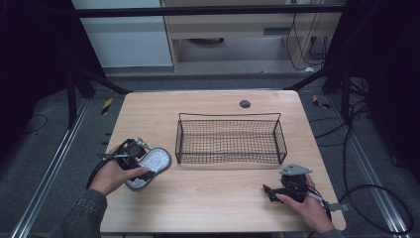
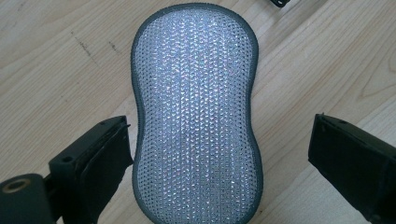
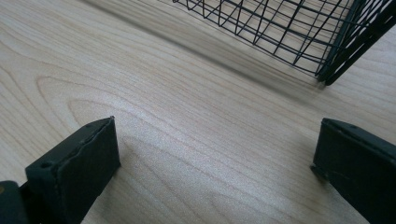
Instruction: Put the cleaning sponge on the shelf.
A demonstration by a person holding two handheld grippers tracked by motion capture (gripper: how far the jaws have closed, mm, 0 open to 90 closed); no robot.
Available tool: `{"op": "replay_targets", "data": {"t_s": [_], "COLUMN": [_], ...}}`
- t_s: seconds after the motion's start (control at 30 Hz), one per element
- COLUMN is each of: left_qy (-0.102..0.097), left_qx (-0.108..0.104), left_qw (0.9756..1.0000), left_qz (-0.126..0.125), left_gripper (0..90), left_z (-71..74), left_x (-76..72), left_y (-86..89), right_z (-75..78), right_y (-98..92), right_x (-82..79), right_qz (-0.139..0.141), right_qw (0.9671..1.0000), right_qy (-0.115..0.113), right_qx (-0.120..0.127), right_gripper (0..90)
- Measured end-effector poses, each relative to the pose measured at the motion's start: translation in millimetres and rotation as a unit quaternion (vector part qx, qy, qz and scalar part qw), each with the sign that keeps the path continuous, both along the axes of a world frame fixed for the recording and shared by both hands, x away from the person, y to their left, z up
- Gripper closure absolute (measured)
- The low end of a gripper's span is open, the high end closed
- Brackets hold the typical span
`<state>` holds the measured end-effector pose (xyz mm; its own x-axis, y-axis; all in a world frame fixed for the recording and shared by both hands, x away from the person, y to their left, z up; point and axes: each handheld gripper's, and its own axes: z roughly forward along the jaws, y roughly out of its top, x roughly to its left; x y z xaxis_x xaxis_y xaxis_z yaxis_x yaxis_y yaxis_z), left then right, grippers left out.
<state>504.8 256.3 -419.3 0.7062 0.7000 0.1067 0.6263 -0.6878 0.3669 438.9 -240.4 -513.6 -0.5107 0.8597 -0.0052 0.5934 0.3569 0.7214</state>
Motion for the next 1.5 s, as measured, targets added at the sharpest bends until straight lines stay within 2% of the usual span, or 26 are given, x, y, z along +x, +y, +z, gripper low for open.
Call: {"op": "replay_targets", "data": {"t_s": [0.2,0.27,0.37,0.57,0.8,0.97,1.5], "left_qy": [0.005,0.016,0.02,0.025,0.034,0.041,0.038], "left_qx": [0.005,0.009,0.014,0.004,0.012,0.011,0.018], "left_qw": [1.0,0.9998,0.9997,0.9996,0.9993,0.9991,0.999], "left_qz": [0.002,-0.001,-0.004,0.009,0.011,0.01,0.011], "left_gripper": [4.0,3.8,4.6,4.4,4.1,3.8,3.8], "left_z": [-3.6,-7.4,-10.2,-16.8,-23.9,-29.3,-42.7], "left_x": [3.0,4.7,6.8,17.7,24.0,26.1,31.9], "left_y": [-2.7,-3.1,-2.3,1.4,4.7,4.6,1.8], "right_z": [0.0,0.0,0.0,0.0,0.0,0.1,0.0], "right_y": [0.0,0.0,0.0,0.0,-0.2,-0.4,-0.6], "right_x": [0.0,0.0,0.0,0.0,-0.1,-0.1,-0.3], "right_qz": [0.0,0.0,0.0,0.0,0.001,0.002,0.004], "right_qw": [1.0,1.0,1.0,1.0,1.0,1.0,1.0], "right_qy": [0.0,0.0,0.0,0.0,0.0,0.001,0.0], "right_qx": [0.0,0.0,0.0,0.0,0.0,-0.001,0.0], "right_gripper": [0.5,0.5,0.5,0.5,0.5,0.5,0.5]}}
